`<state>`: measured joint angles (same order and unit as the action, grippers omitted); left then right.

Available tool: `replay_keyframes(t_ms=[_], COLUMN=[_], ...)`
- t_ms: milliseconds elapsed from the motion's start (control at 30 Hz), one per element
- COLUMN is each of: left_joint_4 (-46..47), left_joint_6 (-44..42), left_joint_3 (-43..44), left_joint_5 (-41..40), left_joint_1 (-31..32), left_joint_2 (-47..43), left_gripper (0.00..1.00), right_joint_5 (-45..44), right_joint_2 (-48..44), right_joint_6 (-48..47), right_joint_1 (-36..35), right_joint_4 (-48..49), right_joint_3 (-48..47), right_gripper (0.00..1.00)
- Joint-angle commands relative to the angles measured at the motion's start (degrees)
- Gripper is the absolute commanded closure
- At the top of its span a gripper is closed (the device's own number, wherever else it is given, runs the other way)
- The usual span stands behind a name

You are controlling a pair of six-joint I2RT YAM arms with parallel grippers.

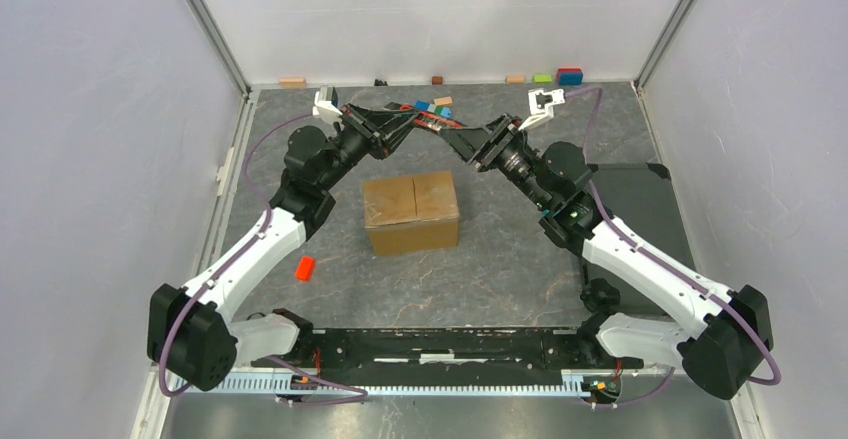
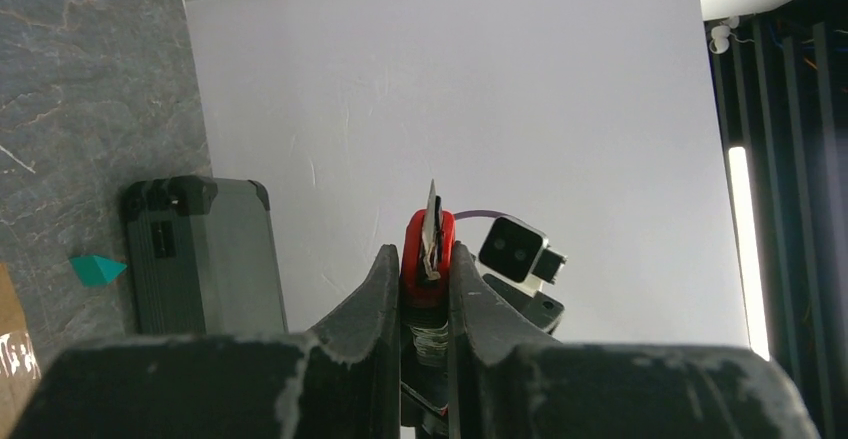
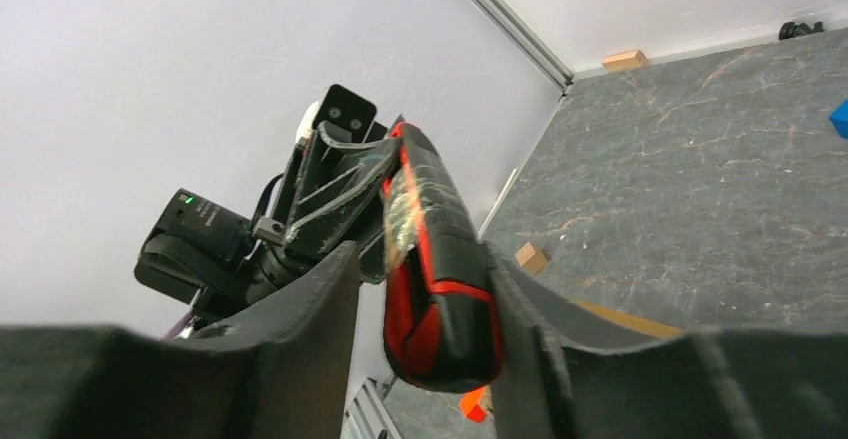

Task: Unpack the express box
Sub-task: Pick up the knife from the center of the board.

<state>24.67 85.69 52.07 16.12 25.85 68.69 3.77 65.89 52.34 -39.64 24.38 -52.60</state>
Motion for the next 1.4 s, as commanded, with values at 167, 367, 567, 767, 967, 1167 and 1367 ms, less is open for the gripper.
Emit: replay_keyframes(t_ms=[167,367,567,767,967,1167,1367], left_joint_4=[-1.63,-13.95,-33.91,-55.92,-67.81,-71.75,-71.87], left_joint_6=[-2.93,-11.38,-24.91,-53.91,-71.29,-81.27,-86.74], left_joint_3=[-1.80,-2.01,-3.62,17.62,31.42,34.58,33.72], left_joint_5=[0.18,1.48,-4.79,-1.87,12.89,18.99,22.72], left_joint_1=[0.44,0.46,0.22,-0.53,0.42,12.44,21.41], left_joint_2=[-3.73,-7.92,-17.55,-13.75,-7.84,-2.62,0.44], left_gripper=[0.79,0.18,0.04,0.04,0.09,0.13,0.16], right_joint_5=[-2.62,-6.03,-8.96,-4.31,3.49,17.18,26.60], right_joint_2=[0.39,-1.03,-2.55,-1.74,-7.70,-12.32,-13.79], right_joint_6=[-4.45,-9.83,-21.54,-38.41,-45.36,-45.20,-44.73], right_joint_1=[-0.53,-0.53,-0.18,0.00,0.00,-0.32,-0.70], right_joint_4=[-1.56,-5.73,-19.13,-46.50,-62.82,-66.82,-69.38], right_joint_3=[-4.54,-5.66,-12.98,-25.49,-24.82,-21.32,-19.07], right_gripper=[1.00,1.00,1.00,1.00,1.00,1.00,1.00])
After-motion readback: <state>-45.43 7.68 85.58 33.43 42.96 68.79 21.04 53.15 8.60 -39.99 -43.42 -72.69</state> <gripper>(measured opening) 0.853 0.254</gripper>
